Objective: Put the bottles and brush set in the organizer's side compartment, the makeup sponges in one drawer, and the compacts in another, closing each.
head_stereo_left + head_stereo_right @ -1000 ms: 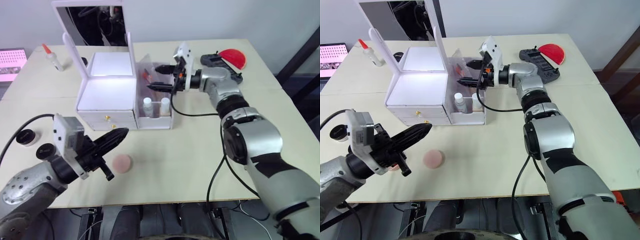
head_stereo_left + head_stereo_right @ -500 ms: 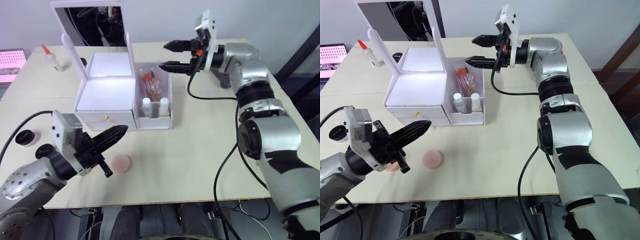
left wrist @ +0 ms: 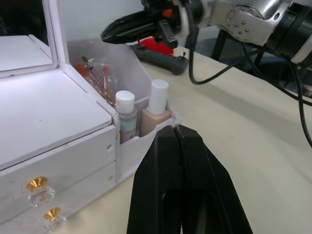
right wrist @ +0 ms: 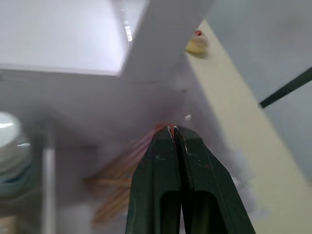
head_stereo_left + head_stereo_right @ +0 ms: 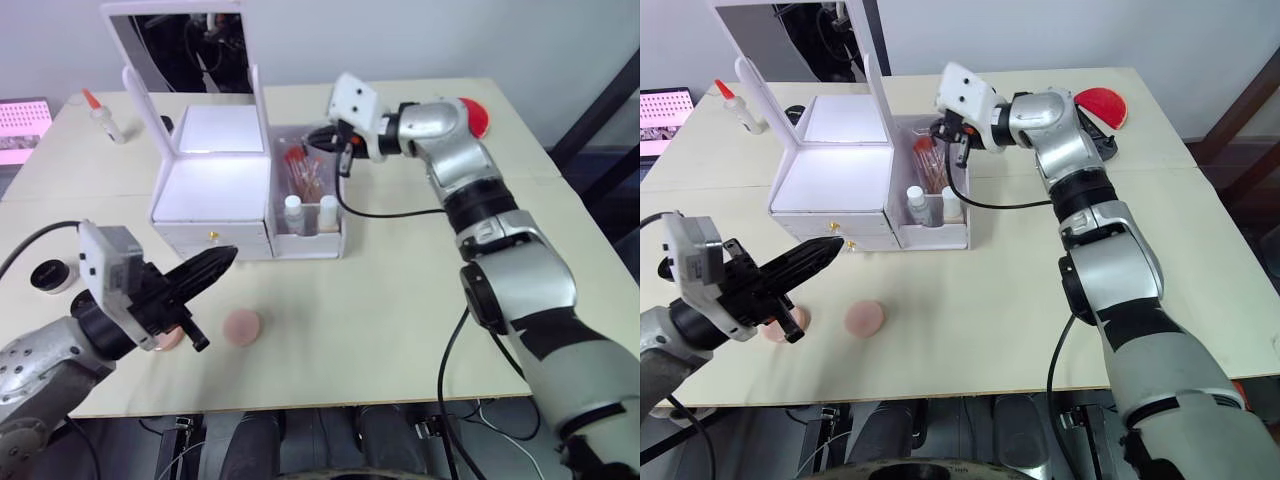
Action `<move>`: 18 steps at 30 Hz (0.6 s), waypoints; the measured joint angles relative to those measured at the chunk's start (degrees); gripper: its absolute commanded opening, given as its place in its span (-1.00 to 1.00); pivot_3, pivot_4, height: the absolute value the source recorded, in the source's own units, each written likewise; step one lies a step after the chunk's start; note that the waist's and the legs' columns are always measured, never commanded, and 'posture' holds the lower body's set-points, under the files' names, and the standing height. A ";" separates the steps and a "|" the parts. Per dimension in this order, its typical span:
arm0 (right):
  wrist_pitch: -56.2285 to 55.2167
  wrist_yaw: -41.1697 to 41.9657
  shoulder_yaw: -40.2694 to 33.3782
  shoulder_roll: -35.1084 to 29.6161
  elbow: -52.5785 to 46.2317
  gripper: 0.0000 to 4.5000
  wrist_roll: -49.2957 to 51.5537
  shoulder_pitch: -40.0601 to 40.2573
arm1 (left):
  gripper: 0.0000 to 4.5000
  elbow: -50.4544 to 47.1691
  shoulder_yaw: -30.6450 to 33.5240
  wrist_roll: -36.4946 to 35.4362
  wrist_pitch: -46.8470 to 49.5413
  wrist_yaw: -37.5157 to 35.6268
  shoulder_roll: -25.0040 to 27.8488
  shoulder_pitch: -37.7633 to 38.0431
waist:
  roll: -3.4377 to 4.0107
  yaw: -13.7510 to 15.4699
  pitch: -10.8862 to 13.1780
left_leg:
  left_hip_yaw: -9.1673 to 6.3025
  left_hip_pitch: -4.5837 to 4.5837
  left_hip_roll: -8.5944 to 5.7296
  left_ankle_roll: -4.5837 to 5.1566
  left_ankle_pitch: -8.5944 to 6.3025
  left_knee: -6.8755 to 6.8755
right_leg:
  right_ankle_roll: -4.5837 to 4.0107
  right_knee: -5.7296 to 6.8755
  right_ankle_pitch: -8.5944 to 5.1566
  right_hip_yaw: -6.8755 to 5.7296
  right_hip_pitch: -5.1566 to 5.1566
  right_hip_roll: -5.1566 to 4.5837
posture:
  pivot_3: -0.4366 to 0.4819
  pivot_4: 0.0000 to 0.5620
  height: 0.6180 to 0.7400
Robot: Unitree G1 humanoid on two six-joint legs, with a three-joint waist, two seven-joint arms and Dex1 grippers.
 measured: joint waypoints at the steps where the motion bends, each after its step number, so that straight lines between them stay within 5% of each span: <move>1: -2.01 -2.49 1.67 0.49 2.20 -0.95 -2.17 -1.51 | -1.00 0.06 -0.13 0.23 -0.08 -0.01 -0.15 -0.03 | 0.00 0.02 0.00 | 0.00 0.00 0.00 0.00 0.00 0.00 | 0.00 0.00 0.00 0.00 0.00 0.00 | -0.05 -0.47 1.00; 10: -6.59 -17.11 11.14 4.83 15.19 -0.95 -15.66 -6.25 | -1.00 0.81 -0.32 2.26 -0.20 -0.06 -0.75 0.59 | 0.00 0.05 0.00 | -0.02 0.00 0.00 -0.01 0.01 0.00 | -0.02 0.01 -0.01 0.01 0.01 0.01 | -0.05 -0.47 1.00; 18: -3.03 -17.48 12.64 7.06 17.97 -0.95 -18.98 -8.01 | -1.00 0.75 -0.33 2.58 -0.20 0.45 -1.51 0.64 | 0.00 0.01 0.00 | -0.07 0.03 0.01 -0.01 0.01 -0.01 | -0.02 0.04 0.00 0.01 0.01 0.06 | -0.05 -0.47 1.00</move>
